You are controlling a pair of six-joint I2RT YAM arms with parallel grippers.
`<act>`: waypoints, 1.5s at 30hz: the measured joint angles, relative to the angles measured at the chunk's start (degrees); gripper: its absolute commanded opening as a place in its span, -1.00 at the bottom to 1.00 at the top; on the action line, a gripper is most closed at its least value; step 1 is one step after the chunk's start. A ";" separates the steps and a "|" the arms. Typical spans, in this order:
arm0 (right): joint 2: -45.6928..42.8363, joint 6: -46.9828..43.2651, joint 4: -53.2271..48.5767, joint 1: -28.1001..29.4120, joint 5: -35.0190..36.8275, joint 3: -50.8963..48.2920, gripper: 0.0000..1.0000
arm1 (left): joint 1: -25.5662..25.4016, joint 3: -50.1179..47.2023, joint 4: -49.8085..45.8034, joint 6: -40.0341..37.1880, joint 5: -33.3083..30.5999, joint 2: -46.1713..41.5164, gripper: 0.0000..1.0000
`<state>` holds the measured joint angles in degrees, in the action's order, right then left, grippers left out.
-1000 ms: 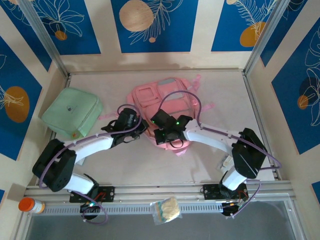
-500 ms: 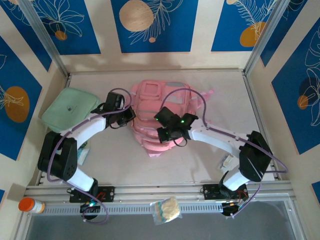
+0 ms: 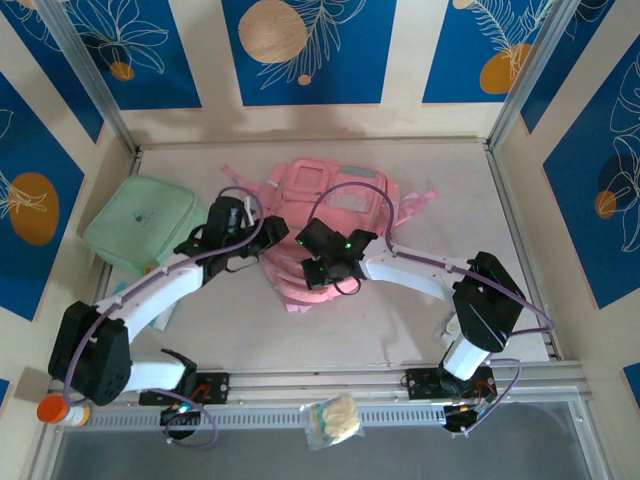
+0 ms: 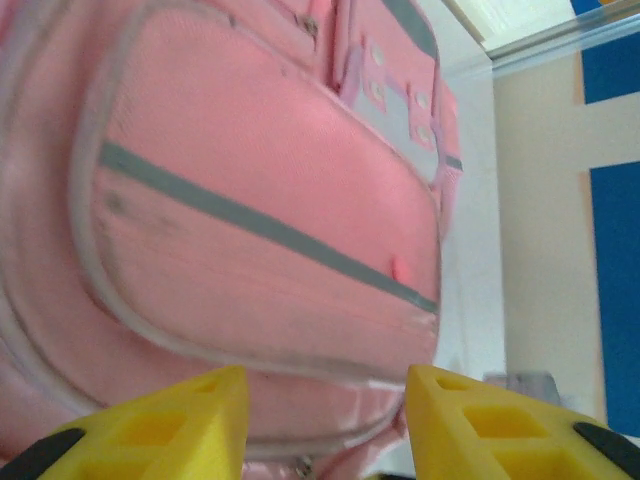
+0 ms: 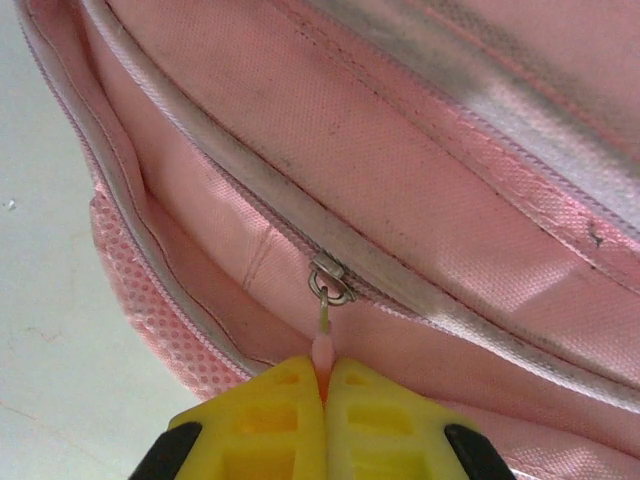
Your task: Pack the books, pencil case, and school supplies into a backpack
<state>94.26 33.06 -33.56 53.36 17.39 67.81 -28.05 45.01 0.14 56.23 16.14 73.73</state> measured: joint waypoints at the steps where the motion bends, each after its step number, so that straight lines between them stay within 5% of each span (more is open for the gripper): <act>1: -0.13 0.09 0.37 0.00 -0.09 -0.37 -1.00 | -1.33 -1.53 1.60 1.95 -0.87 -0.44 -0.08; 15: -3.58 1.03 4.76 0.00 -0.02 -5.09 -1.00 | -16.94 -7.04 11.04 24.50 -19.56 3.76 -0.18; 22: -4.04 1.03 5.86 -0.02 0.02 -5.75 -1.00 | -18.88 -6.82 9.66 30.23 -25.29 5.55 -0.29; 33: -4.04 1.03 5.92 -0.02 -0.02 -5.75 -1.00 | -20.90 -5.75 6.27 36.76 -30.84 7.39 -0.12; 39: -4.04 1.36 5.95 -0.02 -0.02 -5.75 -1.00 | -20.90 -3.65 6.23 38.42 -31.21 12.00 -0.36; 45: -4.04 1.42 5.05 -0.09 0.42 -5.68 -1.00 | -20.81 -2.23 4.98 38.18 -32.35 13.00 -1.00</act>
<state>90.21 34.48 -28.51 53.28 17.80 62.13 -48.86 42.78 5.13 94.41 -16.21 86.74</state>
